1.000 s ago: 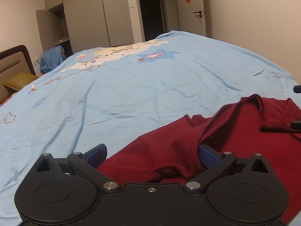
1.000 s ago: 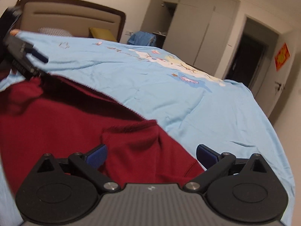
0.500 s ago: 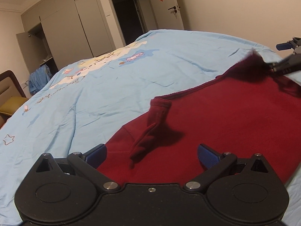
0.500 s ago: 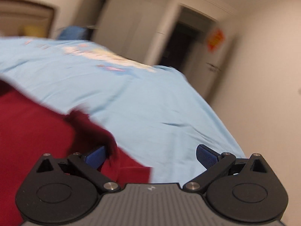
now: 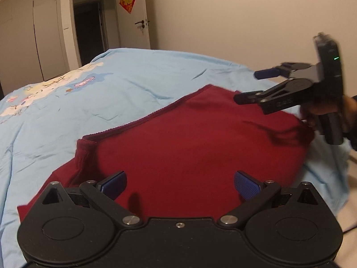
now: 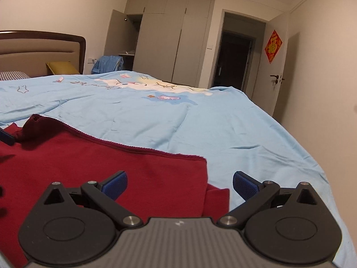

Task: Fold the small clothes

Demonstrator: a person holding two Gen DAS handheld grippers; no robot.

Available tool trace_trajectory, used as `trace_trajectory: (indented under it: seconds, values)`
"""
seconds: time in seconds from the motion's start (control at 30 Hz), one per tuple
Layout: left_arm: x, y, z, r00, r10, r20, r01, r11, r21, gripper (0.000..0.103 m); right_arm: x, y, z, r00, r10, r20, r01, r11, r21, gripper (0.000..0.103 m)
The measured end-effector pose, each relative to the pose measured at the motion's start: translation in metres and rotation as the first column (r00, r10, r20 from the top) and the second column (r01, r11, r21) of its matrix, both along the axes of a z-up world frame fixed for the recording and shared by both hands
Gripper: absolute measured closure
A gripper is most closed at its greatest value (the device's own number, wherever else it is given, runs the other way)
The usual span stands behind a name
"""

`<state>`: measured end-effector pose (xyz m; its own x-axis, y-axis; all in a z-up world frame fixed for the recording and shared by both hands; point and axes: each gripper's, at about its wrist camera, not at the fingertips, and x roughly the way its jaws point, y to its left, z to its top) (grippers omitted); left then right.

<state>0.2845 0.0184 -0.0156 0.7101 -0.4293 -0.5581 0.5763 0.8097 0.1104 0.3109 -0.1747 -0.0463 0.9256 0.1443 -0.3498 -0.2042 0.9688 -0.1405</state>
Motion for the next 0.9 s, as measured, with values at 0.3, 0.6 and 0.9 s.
trace_trajectory:
  seconds: [0.3, 0.6, 0.9]
  values:
    - [0.067, 0.046, -0.016, 0.907, 0.399, -0.132, -0.414, 0.902, -0.119, 0.003, -0.029, -0.018, -0.019, 0.996, -0.072, -0.053, 0.073, 0.997, 0.018, 0.0]
    - [0.048, 0.071, -0.018, 0.873, 0.476, -0.106, -0.487, 0.847, -0.212, 0.009, -0.036, -0.043, -0.043, 0.974, -0.155, -0.165, 0.18, 0.972, 0.15, 0.0]
    - [0.003, 0.095, -0.005, 0.813, 0.58, -0.054, -0.58, 0.798, -0.166, 0.006, -0.043, -0.026, -0.036, 0.982, -0.144, -0.119, 0.157, 0.981, 0.11, 0.0]
